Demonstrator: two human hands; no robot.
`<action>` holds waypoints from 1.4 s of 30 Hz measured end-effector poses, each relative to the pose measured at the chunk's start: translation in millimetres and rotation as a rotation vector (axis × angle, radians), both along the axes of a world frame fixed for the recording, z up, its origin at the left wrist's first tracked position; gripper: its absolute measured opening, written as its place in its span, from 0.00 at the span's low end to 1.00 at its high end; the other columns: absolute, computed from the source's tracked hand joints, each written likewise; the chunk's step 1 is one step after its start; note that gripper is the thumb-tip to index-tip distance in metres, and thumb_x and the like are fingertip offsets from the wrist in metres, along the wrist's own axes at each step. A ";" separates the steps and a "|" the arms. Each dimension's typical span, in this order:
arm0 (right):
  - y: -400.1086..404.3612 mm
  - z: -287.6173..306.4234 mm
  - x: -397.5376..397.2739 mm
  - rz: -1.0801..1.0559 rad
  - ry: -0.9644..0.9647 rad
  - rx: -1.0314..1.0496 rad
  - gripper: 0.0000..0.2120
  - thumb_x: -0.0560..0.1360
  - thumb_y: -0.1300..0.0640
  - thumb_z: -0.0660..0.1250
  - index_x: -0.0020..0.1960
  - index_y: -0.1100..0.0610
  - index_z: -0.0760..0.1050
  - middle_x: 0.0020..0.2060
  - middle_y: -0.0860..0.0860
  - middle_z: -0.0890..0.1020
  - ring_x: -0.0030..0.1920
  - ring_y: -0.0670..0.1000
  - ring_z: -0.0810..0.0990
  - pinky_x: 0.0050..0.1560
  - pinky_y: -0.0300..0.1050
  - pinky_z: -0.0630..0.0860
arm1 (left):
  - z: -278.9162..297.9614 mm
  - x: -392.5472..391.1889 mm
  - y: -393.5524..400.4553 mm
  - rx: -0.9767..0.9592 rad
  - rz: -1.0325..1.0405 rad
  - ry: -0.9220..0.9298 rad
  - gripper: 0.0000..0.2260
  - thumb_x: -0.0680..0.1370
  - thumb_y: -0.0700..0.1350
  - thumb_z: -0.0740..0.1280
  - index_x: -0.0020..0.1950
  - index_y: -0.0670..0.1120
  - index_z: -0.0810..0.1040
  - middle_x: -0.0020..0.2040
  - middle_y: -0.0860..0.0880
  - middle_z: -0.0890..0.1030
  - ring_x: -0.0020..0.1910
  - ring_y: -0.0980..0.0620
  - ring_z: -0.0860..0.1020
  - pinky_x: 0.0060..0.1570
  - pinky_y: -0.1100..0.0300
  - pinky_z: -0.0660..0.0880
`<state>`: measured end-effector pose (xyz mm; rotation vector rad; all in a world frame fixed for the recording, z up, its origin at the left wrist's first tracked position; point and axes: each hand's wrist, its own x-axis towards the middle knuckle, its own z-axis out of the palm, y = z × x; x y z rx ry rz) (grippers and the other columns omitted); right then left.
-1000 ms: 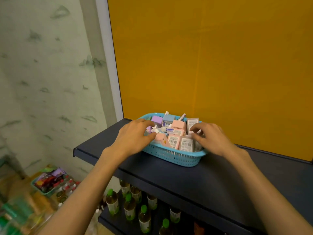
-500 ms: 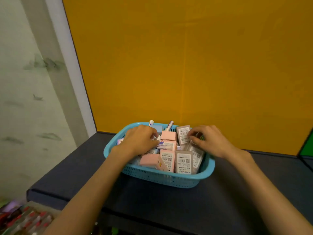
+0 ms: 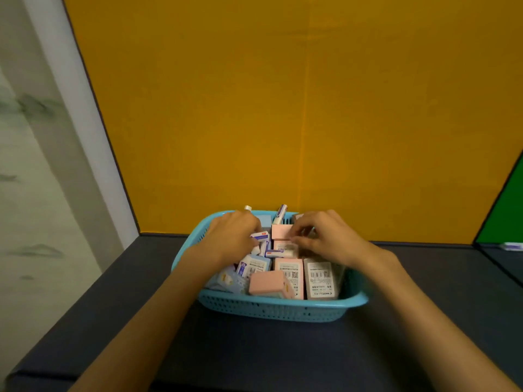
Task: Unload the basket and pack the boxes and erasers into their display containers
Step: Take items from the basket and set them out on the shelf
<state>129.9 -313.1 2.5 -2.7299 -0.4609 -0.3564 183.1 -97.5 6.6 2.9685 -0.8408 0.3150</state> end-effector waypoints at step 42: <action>10.4 18.2 -92.0 -0.332 -0.110 -0.195 0.09 0.79 0.49 0.67 0.58 0.49 0.79 0.52 0.47 0.83 0.50 0.52 0.81 0.46 0.53 0.78 | 17.8 -76.4 19.5 -0.646 -0.331 0.138 0.12 0.74 0.53 0.74 0.57 0.57 0.80 0.46 0.60 0.79 0.42 0.57 0.78 0.47 0.50 0.78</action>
